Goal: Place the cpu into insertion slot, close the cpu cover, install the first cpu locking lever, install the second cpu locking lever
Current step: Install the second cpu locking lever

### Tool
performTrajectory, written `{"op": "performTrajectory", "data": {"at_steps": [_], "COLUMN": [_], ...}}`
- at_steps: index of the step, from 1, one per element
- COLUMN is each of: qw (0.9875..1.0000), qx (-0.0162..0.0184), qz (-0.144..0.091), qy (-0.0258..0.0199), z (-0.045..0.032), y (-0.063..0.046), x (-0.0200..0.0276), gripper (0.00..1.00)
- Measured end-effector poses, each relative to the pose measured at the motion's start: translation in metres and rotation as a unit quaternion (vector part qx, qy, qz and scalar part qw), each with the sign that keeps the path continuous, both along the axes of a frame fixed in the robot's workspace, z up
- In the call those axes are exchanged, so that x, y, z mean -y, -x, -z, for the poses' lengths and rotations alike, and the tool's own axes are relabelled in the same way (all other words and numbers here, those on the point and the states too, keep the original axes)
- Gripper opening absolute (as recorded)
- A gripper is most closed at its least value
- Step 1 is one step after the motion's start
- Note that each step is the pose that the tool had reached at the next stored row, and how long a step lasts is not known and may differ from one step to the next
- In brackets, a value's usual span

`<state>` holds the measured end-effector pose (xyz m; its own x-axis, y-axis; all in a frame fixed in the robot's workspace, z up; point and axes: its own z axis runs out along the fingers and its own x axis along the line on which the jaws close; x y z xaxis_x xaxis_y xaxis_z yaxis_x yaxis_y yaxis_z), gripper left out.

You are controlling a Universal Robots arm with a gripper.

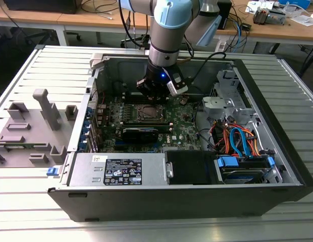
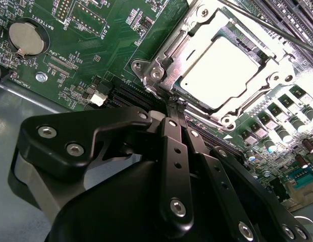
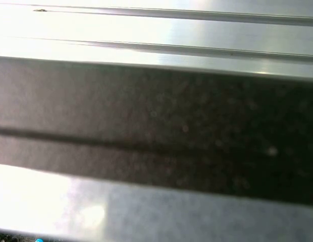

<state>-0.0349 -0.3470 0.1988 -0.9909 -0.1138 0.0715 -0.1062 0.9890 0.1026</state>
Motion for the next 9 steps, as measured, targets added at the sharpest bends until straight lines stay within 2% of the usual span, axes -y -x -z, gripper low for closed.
{"op": "performTrajectory", "data": {"at_steps": [2, 3, 9], "qw": [1.0000, 1.0000, 1.0000], "qx": [0.0000, -0.0009, -0.0010], "qz": [0.000, 0.000, 0.000], "qy": [0.0000, 0.0023, 0.0024], "z": [0.0000, -0.0025, -0.0025], "y": [0.0000, -0.0001, -0.0001], "x": [0.0000, -0.0001, 0.0000], "gripper": [0.11, 0.11, 0.11]}}
